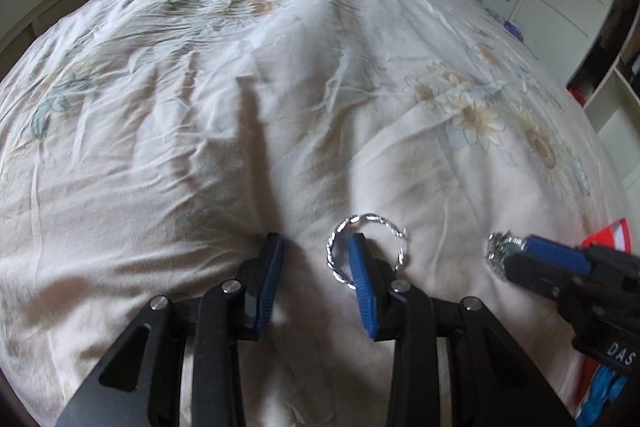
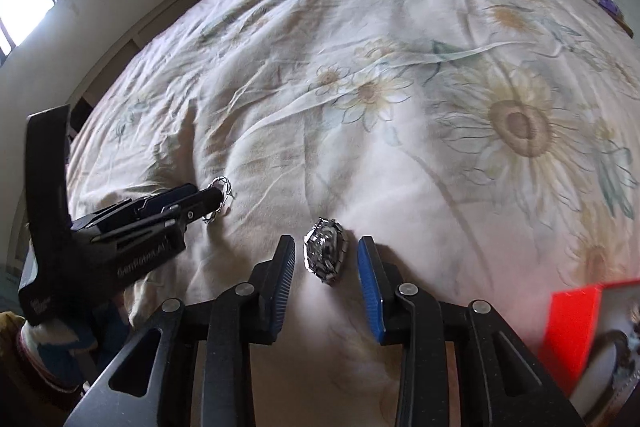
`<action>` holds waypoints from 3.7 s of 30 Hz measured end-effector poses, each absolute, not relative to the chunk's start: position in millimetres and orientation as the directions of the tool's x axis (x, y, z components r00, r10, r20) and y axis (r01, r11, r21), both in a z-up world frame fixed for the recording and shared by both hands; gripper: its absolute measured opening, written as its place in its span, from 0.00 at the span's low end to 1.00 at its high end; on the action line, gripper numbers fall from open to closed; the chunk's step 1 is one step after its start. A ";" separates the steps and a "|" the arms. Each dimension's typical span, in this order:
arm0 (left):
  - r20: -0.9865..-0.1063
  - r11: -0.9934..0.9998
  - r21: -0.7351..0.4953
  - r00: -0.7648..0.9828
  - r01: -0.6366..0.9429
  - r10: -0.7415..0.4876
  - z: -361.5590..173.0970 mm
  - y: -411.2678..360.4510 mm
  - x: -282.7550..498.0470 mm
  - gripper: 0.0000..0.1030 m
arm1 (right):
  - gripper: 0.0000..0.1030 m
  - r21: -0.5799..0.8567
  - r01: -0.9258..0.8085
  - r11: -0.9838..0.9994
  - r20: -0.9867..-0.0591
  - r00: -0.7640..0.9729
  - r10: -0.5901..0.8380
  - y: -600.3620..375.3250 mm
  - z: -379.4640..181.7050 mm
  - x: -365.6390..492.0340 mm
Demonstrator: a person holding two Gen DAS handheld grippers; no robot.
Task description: Organize jewelry
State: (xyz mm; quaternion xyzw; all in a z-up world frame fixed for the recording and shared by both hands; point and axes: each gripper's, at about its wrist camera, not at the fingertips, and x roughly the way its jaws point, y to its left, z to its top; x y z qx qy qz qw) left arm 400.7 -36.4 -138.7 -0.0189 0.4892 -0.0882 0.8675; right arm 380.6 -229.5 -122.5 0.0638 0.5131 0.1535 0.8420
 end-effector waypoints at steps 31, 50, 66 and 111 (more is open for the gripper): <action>-0.805 0.982 -0.118 0.565 0.147 -0.181 -61.2 -46.1 314.6 0.05 | 0.16 0.366 -0.182 0.913 -0.741 0.537 0.404 -259.8 -57.4 272.4; -0.793 0.884 -0.205 0.458 0.421 -0.402 -25.1 -222.6 224.6 0.05 | 0.16 0.326 0.112 0.939 -0.765 0.615 0.192 -443.1 -60.9 163.2; -0.848 0.871 -0.117 0.409 0.477 -0.338 -81.8 -330.1 279.3 0.05 | 0.16 0.329 0.172 0.929 -0.787 0.593 0.169 -503.6 -109.5 212.7; -0.803 0.902 -0.080 0.509 0.424 -0.310 -4.1 -211.7 141.6 0.28 | 0.40 0.226 0.041 0.973 -0.760 0.632 0.150 -395.7 -19.9 93.7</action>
